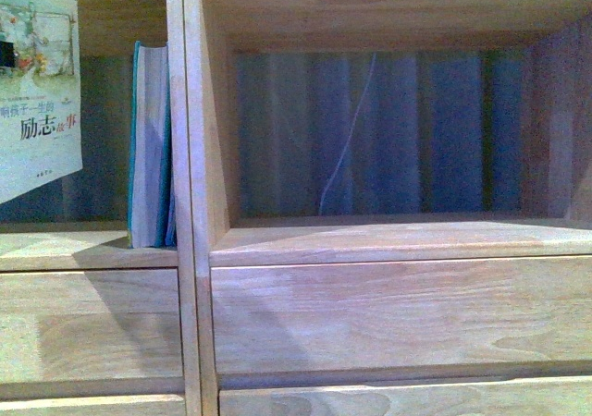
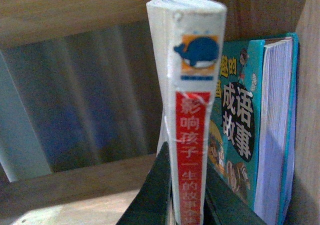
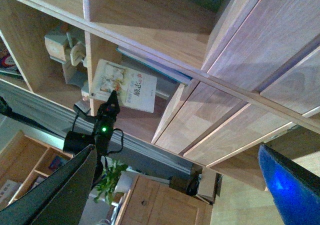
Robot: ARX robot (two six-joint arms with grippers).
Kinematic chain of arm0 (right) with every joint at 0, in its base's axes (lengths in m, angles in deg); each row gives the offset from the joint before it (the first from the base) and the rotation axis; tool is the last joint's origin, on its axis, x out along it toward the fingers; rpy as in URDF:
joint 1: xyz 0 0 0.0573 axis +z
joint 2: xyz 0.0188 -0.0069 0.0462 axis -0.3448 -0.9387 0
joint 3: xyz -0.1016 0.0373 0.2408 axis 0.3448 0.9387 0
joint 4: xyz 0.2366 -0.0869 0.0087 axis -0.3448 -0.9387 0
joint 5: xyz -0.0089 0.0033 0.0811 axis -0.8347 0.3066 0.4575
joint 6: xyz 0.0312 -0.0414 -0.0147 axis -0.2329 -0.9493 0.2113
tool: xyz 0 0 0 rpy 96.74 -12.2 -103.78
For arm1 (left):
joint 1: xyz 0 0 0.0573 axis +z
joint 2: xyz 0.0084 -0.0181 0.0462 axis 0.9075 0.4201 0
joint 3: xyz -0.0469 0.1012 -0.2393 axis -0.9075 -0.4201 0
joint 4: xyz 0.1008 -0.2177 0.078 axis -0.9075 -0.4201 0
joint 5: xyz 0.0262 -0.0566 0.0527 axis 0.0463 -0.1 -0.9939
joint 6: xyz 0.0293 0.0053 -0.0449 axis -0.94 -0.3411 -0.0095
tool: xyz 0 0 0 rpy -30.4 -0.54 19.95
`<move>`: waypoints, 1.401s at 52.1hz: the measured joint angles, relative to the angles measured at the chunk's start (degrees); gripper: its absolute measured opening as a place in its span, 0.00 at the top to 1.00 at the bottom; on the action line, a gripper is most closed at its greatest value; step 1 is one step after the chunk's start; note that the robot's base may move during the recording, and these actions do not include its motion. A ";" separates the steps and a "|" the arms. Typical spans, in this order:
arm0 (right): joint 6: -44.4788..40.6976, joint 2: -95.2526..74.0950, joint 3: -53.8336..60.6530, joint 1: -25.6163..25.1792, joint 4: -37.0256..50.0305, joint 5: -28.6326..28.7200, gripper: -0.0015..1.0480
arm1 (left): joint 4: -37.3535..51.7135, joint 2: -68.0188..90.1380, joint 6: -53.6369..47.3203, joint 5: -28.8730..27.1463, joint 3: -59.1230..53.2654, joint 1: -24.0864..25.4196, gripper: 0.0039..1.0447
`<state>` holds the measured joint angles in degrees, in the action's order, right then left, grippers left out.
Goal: Organize books on shelf
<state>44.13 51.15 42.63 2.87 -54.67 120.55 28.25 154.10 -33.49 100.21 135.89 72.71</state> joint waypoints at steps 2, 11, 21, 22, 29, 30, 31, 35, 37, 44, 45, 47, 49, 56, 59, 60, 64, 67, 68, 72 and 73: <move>0.04 0.02 0.00 -0.09 0.07 0.04 0.07 | -0.72 1.18 -0.46 -0.07 1.29 -0.22 0.94; 0.87 0.02 0.00 -2.05 1.16 0.92 0.07 | -2.38 6.49 -1.53 -0.22 5.97 -0.68 0.94; 1.42 0.09 0.24 -2.54 1.40 1.16 0.07 | -5.86 11.63 -1.31 -2.49 11.30 -1.60 0.94; 1.42 0.13 0.37 -2.51 1.29 1.11 0.07 | -6.12 11.89 -1.22 -2.60 11.63 -1.66 0.94; 1.42 0.44 0.92 -2.21 0.39 0.92 0.07 | -8.79 14.60 -0.42 -4.11 15.50 -2.73 0.94; 1.42 0.55 0.96 -2.08 0.17 0.83 0.07 | -9.03 14.80 -0.39 -4.22 15.80 -2.82 0.94; 1.42 0.68 1.03 -2.03 -0.07 0.72 0.07 | -9.38 15.15 -0.39 -4.28 16.44 -3.04 0.94; 1.40 1.16 1.42 -1.64 -0.92 0.52 0.07 | -11.02 16.44 -0.39 -4.61 18.84 -3.72 0.94; 1.40 1.38 1.75 -1.38 -1.44 0.44 0.07 | -12.11 17.25 -0.39 -4.66 20.50 -4.15 0.94; 1.38 1.97 2.19 -0.46 -2.62 -0.44 0.07 | -15.58 19.58 -0.83 -4.70 24.76 -5.11 0.94; 1.38 2.01 2.21 -0.33 -2.73 -0.61 0.07 | -16.17 20.00 -1.07 -4.76 25.42 -5.20 0.94; 1.38 2.03 2.23 -0.13 -2.78 -0.66 0.07 | -16.83 20.65 -1.70 -4.94 26.14 -5.31 0.94; 1.38 2.03 2.27 -0.04 -2.80 -0.85 0.07 | -17.29 21.20 -2.40 -5.42 26.45 -5.44 0.94; 1.33 2.45 2.43 1.07 -3.34 -1.75 0.07 | -18.36 22.62 -3.80 -5.99 27.15 -6.01 0.94; 1.31 2.49 2.43 1.29 -3.43 -1.84 0.07 | -18.49 23.12 -4.26 -6.03 27.54 -6.32 0.94; 1.31 2.49 2.43 1.31 -3.43 -1.86 0.07 | -18.60 23.32 -4.42 -6.01 27.87 -6.40 0.94; 1.31 2.51 2.45 1.31 -3.41 -1.88 0.07 | -19.08 23.85 -4.55 -5.99 28.83 -6.82 0.94; 1.33 2.51 2.47 1.31 -3.41 -1.88 0.07 | -19.41 24.13 -4.72 -5.68 29.20 -7.10 0.94; 1.31 2.51 2.49 1.31 -3.41 -1.88 0.07 | -19.67 24.24 -4.74 -5.53 29.38 -7.21 0.94; 1.33 2.51 2.49 1.31 -3.41 -1.86 0.07 | -20.06 24.44 -5.22 -5.07 29.62 -7.54 0.81; 1.33 2.51 2.49 1.31 -3.39 -1.86 0.07 | -20.06 24.46 -5.33 -5.05 29.64 -7.56 0.80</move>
<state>45.46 53.66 45.12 4.18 -58.05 118.69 8.18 178.56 -38.82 95.16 165.53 65.15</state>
